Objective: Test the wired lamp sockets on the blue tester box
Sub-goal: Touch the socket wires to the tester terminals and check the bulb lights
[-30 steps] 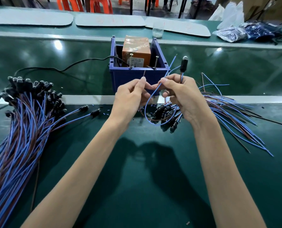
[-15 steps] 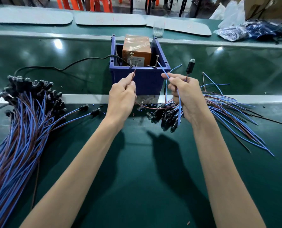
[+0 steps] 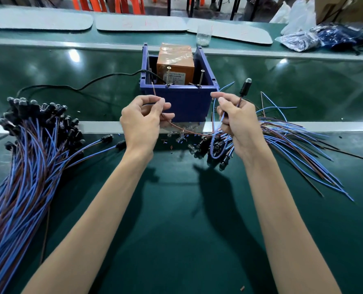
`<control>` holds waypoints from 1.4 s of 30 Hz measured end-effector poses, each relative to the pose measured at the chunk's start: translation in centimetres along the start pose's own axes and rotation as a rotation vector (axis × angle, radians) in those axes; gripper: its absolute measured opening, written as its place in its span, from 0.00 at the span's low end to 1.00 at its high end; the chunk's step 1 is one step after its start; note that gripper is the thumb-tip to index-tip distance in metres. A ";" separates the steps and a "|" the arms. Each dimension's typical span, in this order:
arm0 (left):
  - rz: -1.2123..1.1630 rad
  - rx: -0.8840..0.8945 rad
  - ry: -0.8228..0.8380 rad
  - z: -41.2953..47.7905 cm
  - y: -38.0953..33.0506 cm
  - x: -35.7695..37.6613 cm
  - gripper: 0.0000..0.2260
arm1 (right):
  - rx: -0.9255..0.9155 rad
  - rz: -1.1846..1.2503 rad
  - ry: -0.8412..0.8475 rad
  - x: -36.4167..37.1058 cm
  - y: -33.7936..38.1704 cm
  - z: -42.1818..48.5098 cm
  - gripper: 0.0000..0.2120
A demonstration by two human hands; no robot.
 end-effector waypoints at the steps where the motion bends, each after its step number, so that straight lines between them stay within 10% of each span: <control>1: -0.031 -0.017 -0.009 0.1 0.1 0.0 0.04 | 0.001 0.016 0.003 0.1 0.0 -0.1 0.11; 11: 0.166 0.049 0.131 0.0 0.3 0.8 0.23 | -0.014 0.071 0.054 0.6 0.4 -0.1 0.15; 27: -0.175 -0.082 -0.093 0.6 0.6 -0.4 0.03 | -0.018 0.088 -0.059 0.6 -0.7 0.3 0.13; 42: -0.193 -0.168 -0.032 0.6 0.5 0.3 0.10 | 0.029 0.144 -0.041 0.6 -0.5 0.0 0.11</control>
Point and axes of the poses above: each hand's wrist, its own z-axis towards the middle knuckle, its own x-axis out of the palm, y = z × x, the point moved 4 cm from there along z, towards the middle knuckle, and after that the axes turned 2 degrees about -z, right-handed, at the moved point
